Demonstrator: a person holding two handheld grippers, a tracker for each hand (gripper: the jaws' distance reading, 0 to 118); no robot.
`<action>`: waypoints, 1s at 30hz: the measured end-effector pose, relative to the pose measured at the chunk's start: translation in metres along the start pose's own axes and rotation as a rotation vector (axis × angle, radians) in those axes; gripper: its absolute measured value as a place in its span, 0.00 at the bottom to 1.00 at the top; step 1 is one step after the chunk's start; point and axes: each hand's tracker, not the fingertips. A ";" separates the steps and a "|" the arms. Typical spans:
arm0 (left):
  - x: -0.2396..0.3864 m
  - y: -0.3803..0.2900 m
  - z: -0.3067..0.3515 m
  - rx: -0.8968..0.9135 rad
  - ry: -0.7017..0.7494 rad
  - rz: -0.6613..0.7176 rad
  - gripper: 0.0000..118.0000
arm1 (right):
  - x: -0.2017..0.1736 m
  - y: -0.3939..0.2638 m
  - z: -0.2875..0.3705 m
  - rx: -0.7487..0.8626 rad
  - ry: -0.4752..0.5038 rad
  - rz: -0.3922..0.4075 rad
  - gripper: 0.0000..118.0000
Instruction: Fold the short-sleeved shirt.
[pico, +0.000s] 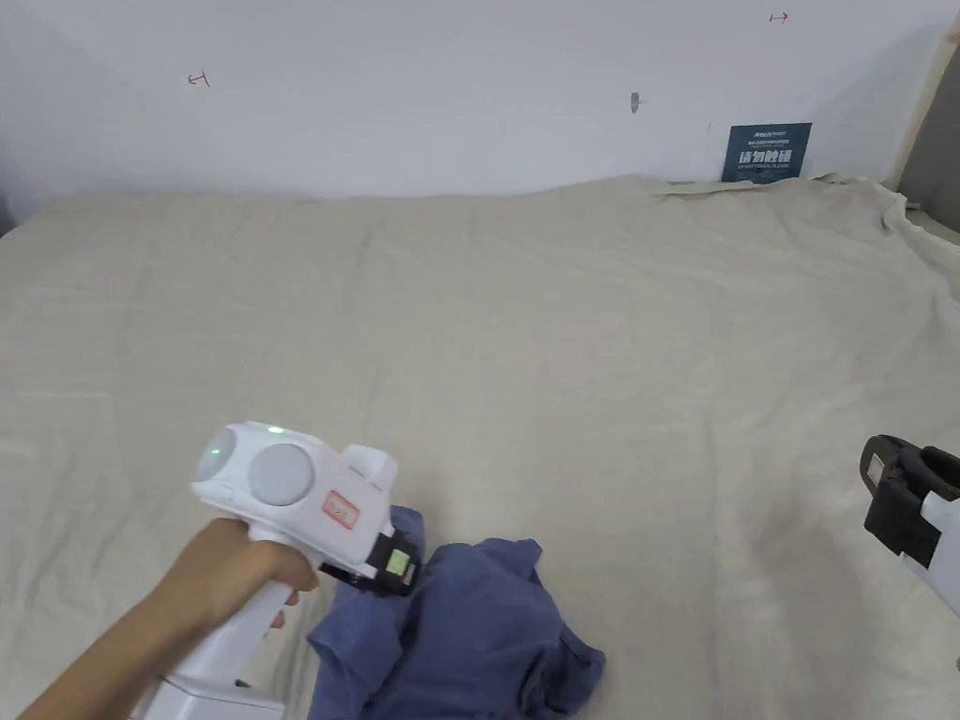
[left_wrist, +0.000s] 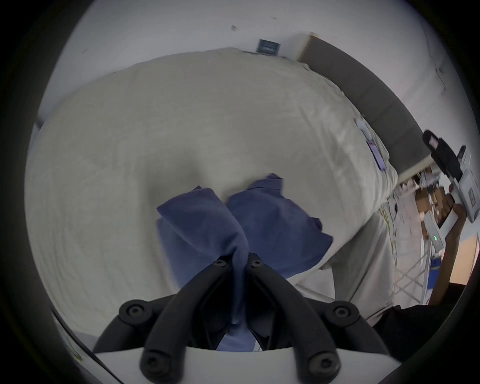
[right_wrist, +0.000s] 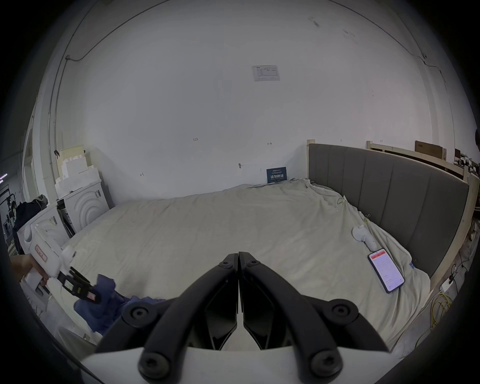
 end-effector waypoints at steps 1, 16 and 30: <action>0.007 0.004 -0.009 -0.002 -0.012 -0.003 0.05 | 0.002 -0.001 0.001 -0.001 -0.001 -0.003 0.00; 0.069 0.031 -0.133 -0.131 0.000 0.024 0.05 | 0.017 -0.007 0.011 -0.018 -0.038 -0.009 0.00; 0.067 0.022 -0.114 0.002 -0.107 0.151 0.92 | 0.016 -0.006 0.012 -0.022 -0.041 -0.005 0.00</action>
